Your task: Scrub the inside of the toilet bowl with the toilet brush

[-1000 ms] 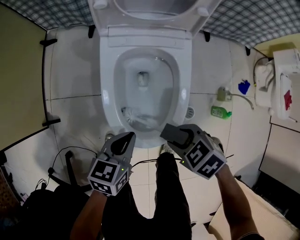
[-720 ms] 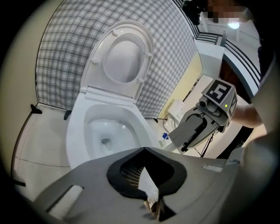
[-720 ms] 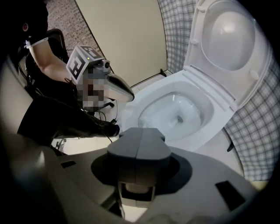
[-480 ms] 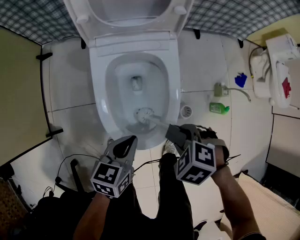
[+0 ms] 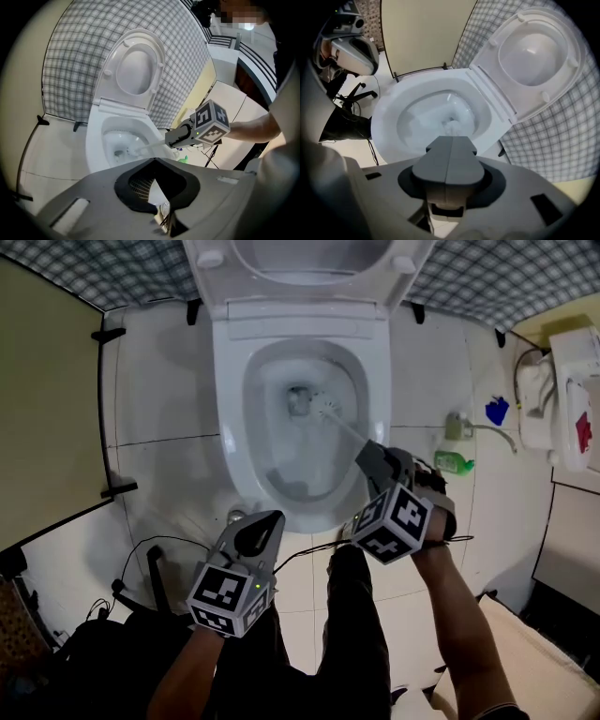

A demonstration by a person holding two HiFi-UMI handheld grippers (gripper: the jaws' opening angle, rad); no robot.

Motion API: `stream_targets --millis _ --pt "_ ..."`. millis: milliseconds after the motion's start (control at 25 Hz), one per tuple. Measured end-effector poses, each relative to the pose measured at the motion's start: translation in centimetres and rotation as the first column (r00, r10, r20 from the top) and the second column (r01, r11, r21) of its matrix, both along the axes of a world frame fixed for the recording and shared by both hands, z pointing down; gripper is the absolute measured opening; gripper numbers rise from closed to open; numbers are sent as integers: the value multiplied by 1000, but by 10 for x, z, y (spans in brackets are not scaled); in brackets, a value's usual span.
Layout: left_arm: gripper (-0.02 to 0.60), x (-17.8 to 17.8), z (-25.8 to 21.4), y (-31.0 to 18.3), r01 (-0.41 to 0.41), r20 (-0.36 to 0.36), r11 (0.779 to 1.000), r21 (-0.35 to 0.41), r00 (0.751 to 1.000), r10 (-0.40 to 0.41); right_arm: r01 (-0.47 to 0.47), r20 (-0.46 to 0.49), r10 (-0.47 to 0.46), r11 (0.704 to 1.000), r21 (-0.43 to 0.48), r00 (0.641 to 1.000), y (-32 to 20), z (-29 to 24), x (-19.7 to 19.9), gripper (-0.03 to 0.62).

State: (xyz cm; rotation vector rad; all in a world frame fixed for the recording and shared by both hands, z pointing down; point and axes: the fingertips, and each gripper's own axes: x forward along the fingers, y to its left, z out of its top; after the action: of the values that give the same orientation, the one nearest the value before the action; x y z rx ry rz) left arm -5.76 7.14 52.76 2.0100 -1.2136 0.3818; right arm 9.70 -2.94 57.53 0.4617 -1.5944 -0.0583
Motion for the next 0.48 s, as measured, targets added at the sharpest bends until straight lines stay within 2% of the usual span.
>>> stream_targets --millis 160,280,400,480 --pt "8 -7 1 5 24 -13 1000 -5 1000 -24 36 -51 -38 999 -40 998 0 -6 9 175" --pt "8 -12 -2 4 34 -19 999 -1 999 -34 76 -57 -83 991 -111 995 19 -8 7 175" --pt "8 -17 -2 1 40 -18 999 4 999 -39 83 8 -83 976 -201 997 46 -4 -2 175" --pt "8 -19 -1 1 39 -14 999 3 999 -39 56 99 -31 964 -260 995 62 -2 -13 175"
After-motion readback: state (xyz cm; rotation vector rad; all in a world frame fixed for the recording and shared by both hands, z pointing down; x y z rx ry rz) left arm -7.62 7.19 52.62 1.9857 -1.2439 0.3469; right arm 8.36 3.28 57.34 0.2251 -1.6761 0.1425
